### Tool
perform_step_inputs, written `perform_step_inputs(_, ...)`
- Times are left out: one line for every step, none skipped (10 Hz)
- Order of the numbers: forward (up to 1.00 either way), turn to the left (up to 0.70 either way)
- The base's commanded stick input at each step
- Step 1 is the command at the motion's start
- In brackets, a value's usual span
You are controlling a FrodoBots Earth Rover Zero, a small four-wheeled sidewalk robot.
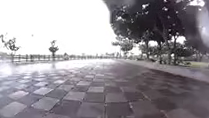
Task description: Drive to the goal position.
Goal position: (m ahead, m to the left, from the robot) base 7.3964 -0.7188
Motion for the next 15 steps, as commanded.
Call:
perform_step_inputs(1.0, 0.01)
perform_step_inputs(1.0, 0.01)
perform_step_inputs(1.0, 0.01)
perform_step_inputs(1.0, 0.01)
perform_step_inputs(1.0, 0.01)
perform_step_inputs(1.0, 0.01)
perform_step_inputs(1.0, 0.01)
perform_step_inputs(1.0, 0.01)
perform_step_inputs(1.0, 0.01)
perform_step_inputs(1.0, 0.01)
perform_step_inputs(1.0, 0.01)
perform_step_inputs(1.0, 0.01)
perform_step_inputs(1.0, 0.01)
perform_step_inputs(1.0, 0.01)
perform_step_inputs(1.0, 0.01)
